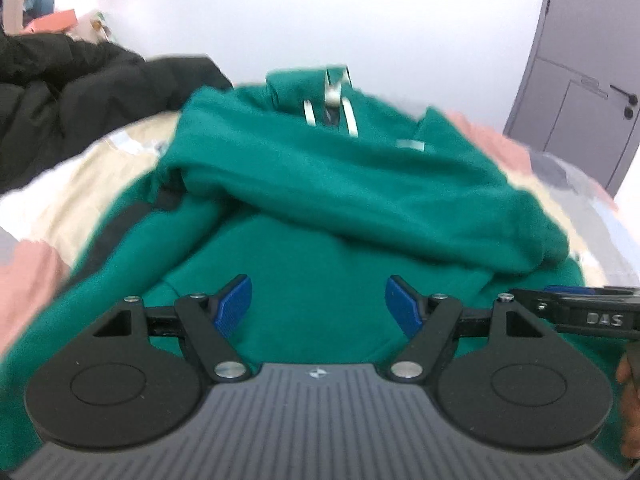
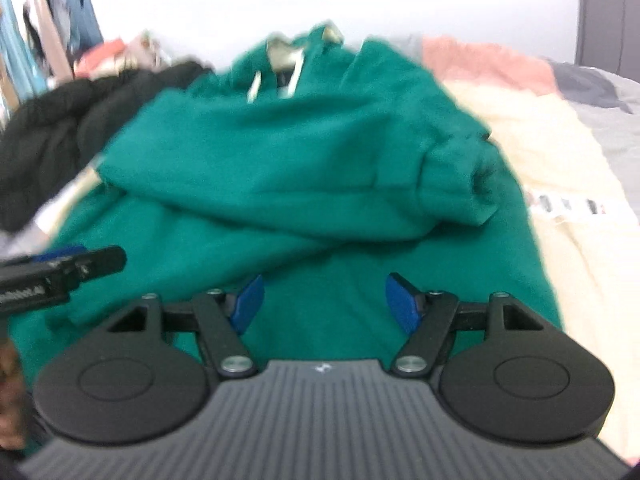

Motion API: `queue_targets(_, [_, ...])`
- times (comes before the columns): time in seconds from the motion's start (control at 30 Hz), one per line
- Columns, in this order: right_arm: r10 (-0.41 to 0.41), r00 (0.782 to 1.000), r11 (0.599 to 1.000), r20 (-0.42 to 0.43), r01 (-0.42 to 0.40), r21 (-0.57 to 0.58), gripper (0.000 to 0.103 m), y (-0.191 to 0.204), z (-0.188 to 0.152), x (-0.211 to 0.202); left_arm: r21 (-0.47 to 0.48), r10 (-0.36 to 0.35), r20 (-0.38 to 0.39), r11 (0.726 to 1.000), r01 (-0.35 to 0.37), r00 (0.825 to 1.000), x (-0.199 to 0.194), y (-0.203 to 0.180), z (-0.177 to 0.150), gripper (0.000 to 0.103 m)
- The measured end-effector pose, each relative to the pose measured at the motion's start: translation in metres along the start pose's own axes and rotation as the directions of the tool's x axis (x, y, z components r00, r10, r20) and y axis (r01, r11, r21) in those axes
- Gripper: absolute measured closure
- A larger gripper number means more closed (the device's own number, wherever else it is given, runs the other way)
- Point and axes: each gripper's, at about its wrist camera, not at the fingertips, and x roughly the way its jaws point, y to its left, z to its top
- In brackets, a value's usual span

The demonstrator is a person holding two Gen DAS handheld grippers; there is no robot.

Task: Fold large clothes
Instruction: 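Grasp the green hood with the right tool and lift it up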

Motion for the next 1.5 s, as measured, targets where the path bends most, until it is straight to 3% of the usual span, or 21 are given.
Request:
queue_targets(0.23, [0.077,0.994,0.996,0.076,-0.081,0.042,0.033,0.007,0.049,-0.028,0.040,-0.026,0.024,0.999,0.025,0.999,-0.012,-0.007,0.064,0.025])
queue_targets(0.33, [0.094,0.990,0.994,0.109,-0.099,0.046,0.033,0.011,0.088,-0.016,0.033,-0.026,0.047,0.999,0.025,0.999,-0.002,0.001,0.093,0.025])
queue_targets(0.43, [0.104,0.985,0.994,0.140,-0.110,0.029,0.033,0.018,0.130,0.013,-0.004,-0.028,0.053,1.000,0.028,0.998,0.013,0.014,0.101,0.025])
queue_targets(0.57, [0.114,0.982,0.993,0.149,-0.118,0.023,0.033,0.025,0.186,0.079,-0.039,-0.019,0.060,0.999,0.022,0.998,0.035,0.034,0.096,0.025])
queue_targets(0.73, [0.102,0.982,0.989,0.159,-0.117,0.089,0.033,0.024,0.262,0.201,-0.119,-0.025,0.102,0.992,0.037,0.994,0.066,0.068,0.088,0.025])
queue_targets(0.83, [0.078,0.981,0.984,0.177,-0.104,0.143,0.023,0.020,0.299,0.267,-0.173,-0.055,0.142,0.982,0.079,0.988,0.089,0.084,0.080,0.025])
queue_targets(0.9, [0.040,0.982,0.987,0.185,-0.068,0.147,0.020,0.018,0.320,0.311,-0.177,-0.039,0.121,0.982,0.061,0.992,0.106,0.088,0.081,0.025])
queue_targets(1.1, [-0.013,0.989,0.995,0.151,-0.002,0.096,0.020,0.010,0.353,0.403,-0.147,-0.055,0.149,0.986,0.077,0.987,0.128,0.093,0.078,0.025])
queue_targets(1.27, [0.017,0.996,0.984,0.090,-0.033,0.172,0.018,0.001,0.358,0.444,-0.189,-0.056,0.209,0.977,0.096,0.976,0.134,0.102,0.070,0.025])
queue_targets(1.33, [0.008,0.998,0.988,0.064,-0.018,0.154,0.019,0.006,0.358,0.453,-0.196,-0.055,0.208,0.976,0.097,0.977,0.136,0.104,0.070,0.025])
queue_targets(1.4, [-0.006,0.999,0.993,0.042,0.001,0.120,0.025,0.013,0.357,0.454,-0.197,-0.062,0.203,0.975,0.102,0.977,0.137,0.105,0.070,0.025])
queue_targets(1.47, [-0.003,1.000,0.996,0.029,0.001,0.087,0.053,0.020,0.358,0.454,-0.192,-0.070,0.201,0.975,0.109,0.977,0.136,0.105,0.070,0.025])
queue_targets(1.5, [-0.010,1.000,0.998,0.028,0.009,0.062,0.060,0.025,0.359,0.449,-0.190,-0.073,0.203,0.975,0.112,0.976,0.133,0.105,0.069,0.025])
